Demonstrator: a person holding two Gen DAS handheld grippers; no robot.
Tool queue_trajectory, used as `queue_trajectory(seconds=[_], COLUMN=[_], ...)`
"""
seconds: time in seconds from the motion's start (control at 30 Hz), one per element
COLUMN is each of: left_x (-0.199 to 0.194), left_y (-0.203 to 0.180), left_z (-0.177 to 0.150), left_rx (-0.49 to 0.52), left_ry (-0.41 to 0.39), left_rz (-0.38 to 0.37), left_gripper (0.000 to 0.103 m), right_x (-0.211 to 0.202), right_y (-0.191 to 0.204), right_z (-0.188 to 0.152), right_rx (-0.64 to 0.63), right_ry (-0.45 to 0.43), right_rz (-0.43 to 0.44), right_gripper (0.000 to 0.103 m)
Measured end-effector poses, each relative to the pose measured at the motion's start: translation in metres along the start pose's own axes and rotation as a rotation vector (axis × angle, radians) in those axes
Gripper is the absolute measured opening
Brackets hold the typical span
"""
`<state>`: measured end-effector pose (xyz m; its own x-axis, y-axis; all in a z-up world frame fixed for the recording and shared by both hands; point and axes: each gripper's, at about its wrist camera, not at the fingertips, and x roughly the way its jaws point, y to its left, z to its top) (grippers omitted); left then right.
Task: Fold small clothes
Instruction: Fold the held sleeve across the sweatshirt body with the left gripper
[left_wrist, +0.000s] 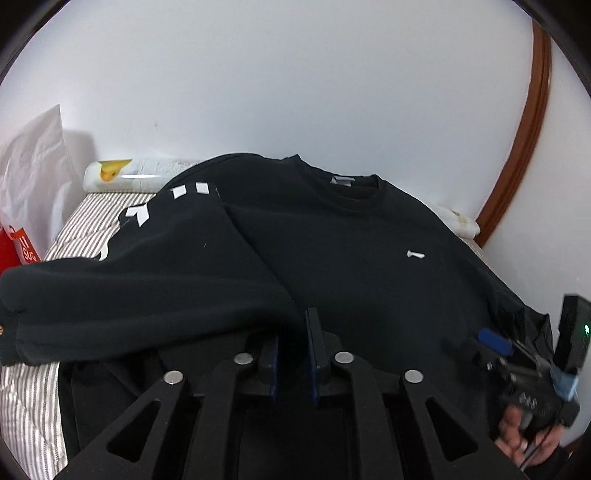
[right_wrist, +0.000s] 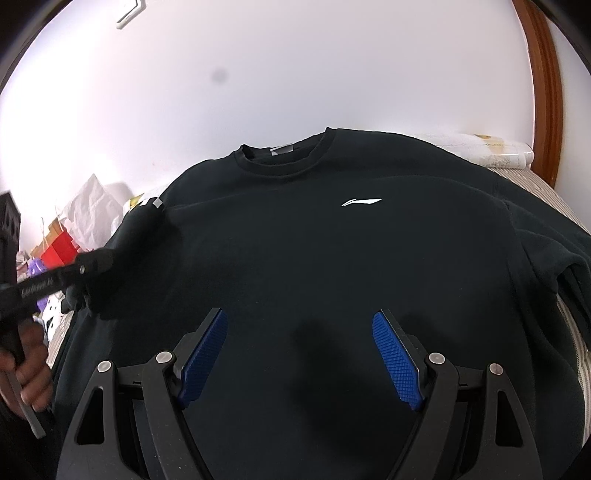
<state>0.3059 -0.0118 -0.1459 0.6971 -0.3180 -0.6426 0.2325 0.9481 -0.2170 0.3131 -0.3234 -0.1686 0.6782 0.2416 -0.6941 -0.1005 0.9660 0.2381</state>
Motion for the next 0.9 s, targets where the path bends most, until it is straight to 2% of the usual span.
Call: queue_trajectory(seconds=[0.07, 0.1, 0.13, 0.17, 0.23, 0.4, 0.53, 0.6, 0.7, 0.77, 0.83, 0.9], left_x=[-0.01, -0.016, -0.021, -0.028, -0.039, -0.055, -0.078, -0.082, -0.072, -0.069, -0.069, -0.071], left_y=[0.005, 0.008, 0.011, 0.015, 0.027, 0.071, 0.116, 0.138, 0.162, 0.165, 0.165, 0.164], left_z=[-0.007, -0.01, -0.013, -0.018, -0.025, -0.037, -0.046, -0.048, -0.048, -0.05, -0.049, -0.049], left_rx=[0.003, 0.004, 0.006, 0.006, 0.006, -0.022, -0.086, -0.172, -0.288, -0.3, -0.308, -0.308], left_ry=[-0.019, -0.039, -0.069, -0.101, -0.131, -0.134, -0.164, -0.182, -0.132, -0.114, -0.119, -0.129], left_rz=[0.007, 0.019, 0.035, 0.051, 0.087, 0.207, 0.272, 0.273, 0.244, 0.258, 0.241, 0.232], left_gripper=[0.045, 0.054, 0.068, 0.072, 0.072, 0.072, 0.075, 0.079, 0.079, 0.079, 0.079, 0.079], right_x=[0.001, 0.002, 0.003, 0.004, 0.004, -0.003, -0.016, -0.018, -0.016, -0.014, -0.014, -0.014], right_y=[0.001, 0.001, 0.002, 0.003, 0.004, 0.008, 0.014, 0.021, 0.029, 0.032, 0.036, 0.046], right_z=[0.0, 0.0, 0.0, 0.0, -0.001, -0.001, -0.003, -0.003, -0.004, -0.003, 0.001, 0.007], right_rx=[-0.004, -0.009, -0.014, -0.018, -0.025, -0.045, -0.076, -0.1, -0.137, -0.143, -0.138, -0.125], right_ry=[0.003, 0.006, 0.009, 0.011, 0.011, -0.02, -0.086, -0.096, -0.087, -0.081, -0.071, -0.057], right_rz=[-0.007, -0.01, -0.014, -0.014, -0.011, -0.008, -0.026, -0.038, -0.074, -0.084, -0.077, -0.022], right_gripper=[0.081, 0.081, 0.081, 0.081, 0.081, 0.081, 0.081, 0.081, 0.081, 0.081, 0.081, 0.081])
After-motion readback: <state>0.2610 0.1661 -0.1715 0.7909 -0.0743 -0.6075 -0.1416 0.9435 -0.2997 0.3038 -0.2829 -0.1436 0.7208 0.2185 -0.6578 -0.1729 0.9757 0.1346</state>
